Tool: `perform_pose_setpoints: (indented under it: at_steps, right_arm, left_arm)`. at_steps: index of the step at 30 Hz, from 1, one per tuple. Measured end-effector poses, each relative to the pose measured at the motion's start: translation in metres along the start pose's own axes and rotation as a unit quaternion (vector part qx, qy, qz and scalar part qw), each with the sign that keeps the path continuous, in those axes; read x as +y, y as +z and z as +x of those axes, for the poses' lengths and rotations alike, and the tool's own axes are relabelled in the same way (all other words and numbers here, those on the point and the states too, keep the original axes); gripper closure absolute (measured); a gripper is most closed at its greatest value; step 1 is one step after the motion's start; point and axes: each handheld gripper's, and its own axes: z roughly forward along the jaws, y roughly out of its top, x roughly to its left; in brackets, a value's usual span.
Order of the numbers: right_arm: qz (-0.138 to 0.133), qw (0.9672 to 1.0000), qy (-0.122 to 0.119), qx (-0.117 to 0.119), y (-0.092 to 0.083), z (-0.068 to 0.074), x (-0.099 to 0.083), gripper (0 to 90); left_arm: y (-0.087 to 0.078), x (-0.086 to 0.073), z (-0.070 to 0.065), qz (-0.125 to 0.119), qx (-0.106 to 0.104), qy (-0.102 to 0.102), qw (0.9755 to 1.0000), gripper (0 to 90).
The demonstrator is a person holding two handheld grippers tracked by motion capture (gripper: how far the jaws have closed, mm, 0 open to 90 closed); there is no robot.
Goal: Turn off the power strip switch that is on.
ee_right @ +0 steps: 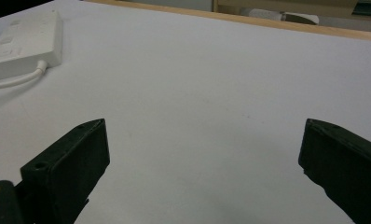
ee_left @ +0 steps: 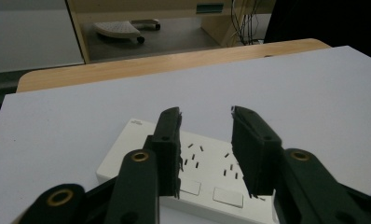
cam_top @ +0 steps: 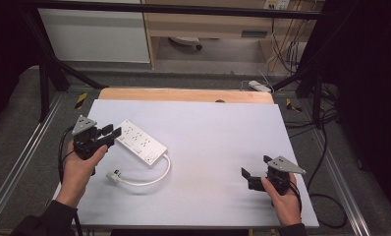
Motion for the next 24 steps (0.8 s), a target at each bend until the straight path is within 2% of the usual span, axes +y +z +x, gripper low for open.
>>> perform_pose_setpoints:
  at_steps: [11,15,24]
  right_arm:
    - [-0.001,1.0000,0.001,-0.002,-0.001,-0.001,0.000,2.2]
    - [0.000,1.0000,-0.001,0.000,0.000,0.000,0.000,2.2]
    - [0.001,1.0000,0.000,0.001,0.000,0.000,0.000,2.2]
  left_arm:
    - [0.008,-0.003,0.010,0.017,-0.005,-0.012,0.9998,83.0]
    - [0.011,-0.005,0.012,0.026,-0.011,-0.009,0.9996,88.2]
    - [0.022,-0.008,0.012,0.045,-0.016,-0.008,0.9988,90.0]
